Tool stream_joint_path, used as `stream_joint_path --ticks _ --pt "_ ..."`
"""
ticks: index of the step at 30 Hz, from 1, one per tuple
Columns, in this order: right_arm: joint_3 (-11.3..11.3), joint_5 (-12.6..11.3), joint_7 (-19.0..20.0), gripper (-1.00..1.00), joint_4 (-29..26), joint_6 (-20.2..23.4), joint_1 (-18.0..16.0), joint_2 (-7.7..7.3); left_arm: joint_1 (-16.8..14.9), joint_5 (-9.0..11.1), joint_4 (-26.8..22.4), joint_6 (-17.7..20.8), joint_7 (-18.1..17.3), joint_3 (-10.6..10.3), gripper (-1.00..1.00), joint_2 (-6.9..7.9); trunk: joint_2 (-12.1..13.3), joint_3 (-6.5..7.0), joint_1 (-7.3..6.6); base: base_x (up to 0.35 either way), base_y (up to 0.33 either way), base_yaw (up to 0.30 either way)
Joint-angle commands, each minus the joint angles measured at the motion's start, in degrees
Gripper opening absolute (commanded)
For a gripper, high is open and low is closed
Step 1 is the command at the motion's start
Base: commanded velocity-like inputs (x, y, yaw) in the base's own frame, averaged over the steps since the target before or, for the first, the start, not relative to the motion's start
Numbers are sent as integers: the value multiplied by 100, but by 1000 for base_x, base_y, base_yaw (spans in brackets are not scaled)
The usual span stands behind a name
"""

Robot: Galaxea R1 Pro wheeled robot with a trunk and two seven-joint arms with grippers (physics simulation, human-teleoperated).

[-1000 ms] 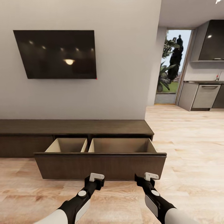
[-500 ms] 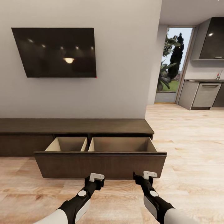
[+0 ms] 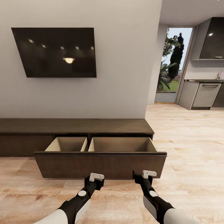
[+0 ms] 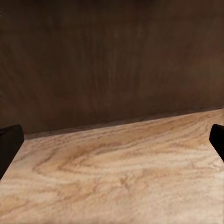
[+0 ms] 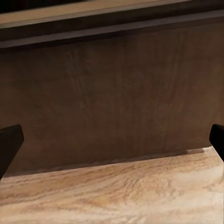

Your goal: Place each of the two pumpkins and all three candles from the living room inside a cabinet in the living room (use any cabinet), then make sure every cabinet is closed, and position the cauldron so it is next to a table in the living room.

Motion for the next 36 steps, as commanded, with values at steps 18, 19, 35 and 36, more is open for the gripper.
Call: stream_joint_path --ticks 18,19,35,36 --pt "376 -19 -39 100 100 -23 -2 -13 -7 53 4 33 22 -6 100 2 -2 -6 -1 139 14 0" --pt "395 -18 -38 100 104 -22 -2 -14 -7 54 4 32 31 -4 100 2 -2 -6 -1 63 1 0" --pt "436 427 0 100 274 12 -2 -13 -7 75 4 29 77 15 100 2 -2 -6 -1 15 0 0" --pt "429 448 0 100 289 13 -2 -13 -7 75 4 29 78 16 100 2 -2 -6 -1 1 0 0"
